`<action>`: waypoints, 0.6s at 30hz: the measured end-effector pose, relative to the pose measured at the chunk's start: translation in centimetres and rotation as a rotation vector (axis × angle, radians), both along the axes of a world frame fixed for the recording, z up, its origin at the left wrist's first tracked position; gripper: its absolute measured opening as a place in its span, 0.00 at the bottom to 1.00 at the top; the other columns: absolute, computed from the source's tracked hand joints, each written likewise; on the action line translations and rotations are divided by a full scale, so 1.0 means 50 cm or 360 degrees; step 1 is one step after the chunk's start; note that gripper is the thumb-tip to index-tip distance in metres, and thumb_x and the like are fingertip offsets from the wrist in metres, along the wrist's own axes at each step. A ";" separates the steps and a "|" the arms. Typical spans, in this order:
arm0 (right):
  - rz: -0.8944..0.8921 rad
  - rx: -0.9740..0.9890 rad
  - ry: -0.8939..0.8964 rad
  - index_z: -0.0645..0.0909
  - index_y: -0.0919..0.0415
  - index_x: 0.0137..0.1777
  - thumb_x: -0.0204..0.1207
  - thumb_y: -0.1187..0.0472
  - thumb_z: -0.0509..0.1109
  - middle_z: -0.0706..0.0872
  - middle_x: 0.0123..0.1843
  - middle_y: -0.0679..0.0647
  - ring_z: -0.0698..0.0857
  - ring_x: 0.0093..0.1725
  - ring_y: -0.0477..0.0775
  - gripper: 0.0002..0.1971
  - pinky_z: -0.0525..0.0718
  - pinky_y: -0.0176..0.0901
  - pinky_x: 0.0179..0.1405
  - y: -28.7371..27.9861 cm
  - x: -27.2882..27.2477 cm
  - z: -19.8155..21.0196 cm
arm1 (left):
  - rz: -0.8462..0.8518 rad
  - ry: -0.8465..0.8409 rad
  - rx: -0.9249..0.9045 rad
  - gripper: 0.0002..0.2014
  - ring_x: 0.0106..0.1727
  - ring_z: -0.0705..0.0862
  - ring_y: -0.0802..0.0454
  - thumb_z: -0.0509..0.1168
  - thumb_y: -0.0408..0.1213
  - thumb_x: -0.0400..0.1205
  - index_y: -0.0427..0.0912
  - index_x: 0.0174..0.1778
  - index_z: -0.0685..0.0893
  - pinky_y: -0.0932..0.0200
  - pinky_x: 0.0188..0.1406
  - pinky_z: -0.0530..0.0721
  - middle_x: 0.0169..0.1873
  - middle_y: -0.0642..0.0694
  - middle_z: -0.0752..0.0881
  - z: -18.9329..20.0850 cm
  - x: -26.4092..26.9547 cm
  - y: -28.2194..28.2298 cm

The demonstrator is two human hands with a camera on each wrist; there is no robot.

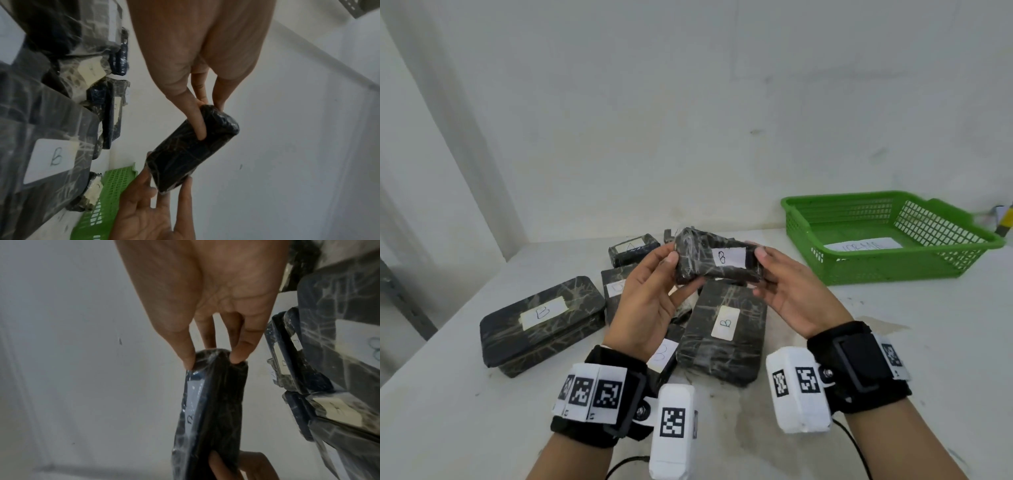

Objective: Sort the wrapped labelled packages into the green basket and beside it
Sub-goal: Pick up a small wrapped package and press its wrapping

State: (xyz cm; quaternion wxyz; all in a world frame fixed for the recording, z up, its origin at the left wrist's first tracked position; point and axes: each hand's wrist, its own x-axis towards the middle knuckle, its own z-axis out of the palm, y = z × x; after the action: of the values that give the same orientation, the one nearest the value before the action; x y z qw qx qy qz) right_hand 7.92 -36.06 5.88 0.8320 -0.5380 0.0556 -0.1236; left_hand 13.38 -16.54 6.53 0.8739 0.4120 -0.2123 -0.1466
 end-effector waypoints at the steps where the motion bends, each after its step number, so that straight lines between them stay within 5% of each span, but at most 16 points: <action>1: 0.0013 -0.0026 -0.0008 0.84 0.62 0.62 0.73 0.56 0.70 0.89 0.47 0.55 0.83 0.40 0.47 0.19 0.83 0.32 0.31 -0.018 -0.010 0.004 | -0.0010 -0.0021 0.0044 0.20 0.51 0.90 0.51 0.63 0.35 0.78 0.32 0.65 0.77 0.57 0.45 0.90 0.50 0.41 0.90 0.008 -0.005 -0.014; 7: -0.0242 -0.0268 0.0055 0.86 0.58 0.50 0.67 0.53 0.73 0.87 0.41 0.51 0.82 0.39 0.47 0.13 0.83 0.31 0.31 -0.154 -0.059 0.044 | 0.0024 -0.0105 0.0496 0.07 0.40 0.87 0.56 0.59 0.30 0.87 0.36 0.53 0.83 0.48 0.49 0.91 0.37 0.46 0.88 0.025 -0.016 -0.132; 13: -0.0560 -0.0361 0.0070 0.85 0.61 0.50 0.73 0.54 0.74 0.89 0.44 0.53 0.85 0.46 0.51 0.11 0.87 0.36 0.42 -0.344 -0.059 0.111 | 0.0094 0.0013 0.0959 0.12 0.54 0.82 0.46 0.64 0.35 0.86 0.37 0.64 0.79 0.46 0.56 0.85 0.54 0.40 0.81 0.023 0.022 -0.324; 18: -0.0661 -0.0436 0.0269 0.82 0.63 0.55 0.76 0.54 0.74 0.85 0.54 0.56 0.84 0.54 0.53 0.14 0.88 0.36 0.40 -0.497 0.017 0.138 | -0.0041 -0.0016 0.1437 0.33 0.70 0.77 0.37 0.67 0.46 0.85 0.42 0.83 0.61 0.47 0.48 0.87 0.77 0.38 0.69 0.003 0.075 -0.474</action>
State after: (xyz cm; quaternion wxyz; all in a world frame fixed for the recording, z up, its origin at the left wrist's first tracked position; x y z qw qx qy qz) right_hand 8.76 -60.94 12.79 0.7007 -0.6310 0.2168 -0.2528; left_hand 17.14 -40.26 6.70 0.6036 0.7500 -0.1364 -0.2334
